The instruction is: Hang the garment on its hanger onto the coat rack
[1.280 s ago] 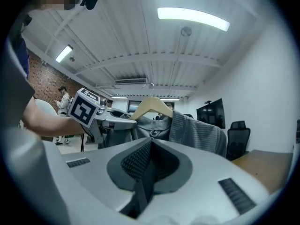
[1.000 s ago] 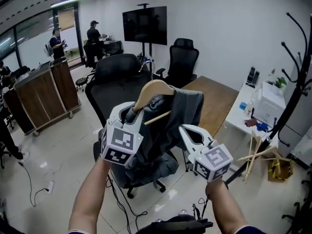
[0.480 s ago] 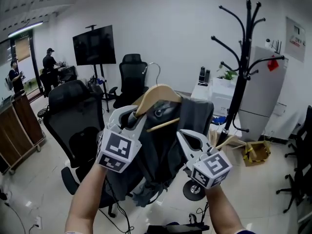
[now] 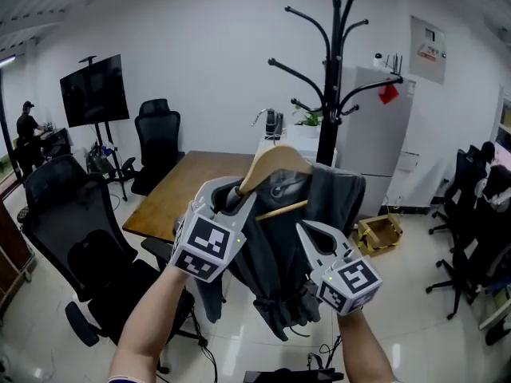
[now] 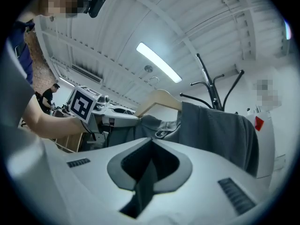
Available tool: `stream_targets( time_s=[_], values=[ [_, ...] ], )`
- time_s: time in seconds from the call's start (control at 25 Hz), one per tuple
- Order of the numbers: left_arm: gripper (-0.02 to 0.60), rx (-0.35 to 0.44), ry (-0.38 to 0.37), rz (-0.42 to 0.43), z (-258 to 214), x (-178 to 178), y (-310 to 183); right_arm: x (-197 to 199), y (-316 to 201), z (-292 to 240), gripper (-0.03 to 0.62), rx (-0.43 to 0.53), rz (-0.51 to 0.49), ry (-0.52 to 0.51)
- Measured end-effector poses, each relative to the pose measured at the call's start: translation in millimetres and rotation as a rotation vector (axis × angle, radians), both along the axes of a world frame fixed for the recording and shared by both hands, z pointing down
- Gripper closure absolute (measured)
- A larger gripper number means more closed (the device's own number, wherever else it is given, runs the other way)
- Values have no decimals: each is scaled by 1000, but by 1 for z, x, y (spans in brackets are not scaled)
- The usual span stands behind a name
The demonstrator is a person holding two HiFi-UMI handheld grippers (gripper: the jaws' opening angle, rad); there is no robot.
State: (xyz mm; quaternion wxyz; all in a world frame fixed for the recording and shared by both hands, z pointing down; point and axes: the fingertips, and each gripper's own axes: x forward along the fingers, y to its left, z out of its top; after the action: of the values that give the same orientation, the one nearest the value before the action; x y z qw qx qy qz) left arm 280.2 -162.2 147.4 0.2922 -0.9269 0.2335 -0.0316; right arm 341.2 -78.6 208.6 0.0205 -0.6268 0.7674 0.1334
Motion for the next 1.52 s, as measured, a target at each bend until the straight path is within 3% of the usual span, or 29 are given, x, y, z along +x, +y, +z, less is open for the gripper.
stream_targets(
  time_s=[0.24,0.6,1.08,1.52],
  values=[
    [476,10,-50,129,14,80,17,61,28,10,589,3,128,-18],
    [476,-24,-143,186,34,168,20,134,50,7,589,-14,197,-6],
    [476,-55,-158,256,31,224,-30,168,35,-5,589,-36,297,33],
    [476,-123,-186,245,77,243,-83,179,18,18,589,-71,356,8]
  ],
)
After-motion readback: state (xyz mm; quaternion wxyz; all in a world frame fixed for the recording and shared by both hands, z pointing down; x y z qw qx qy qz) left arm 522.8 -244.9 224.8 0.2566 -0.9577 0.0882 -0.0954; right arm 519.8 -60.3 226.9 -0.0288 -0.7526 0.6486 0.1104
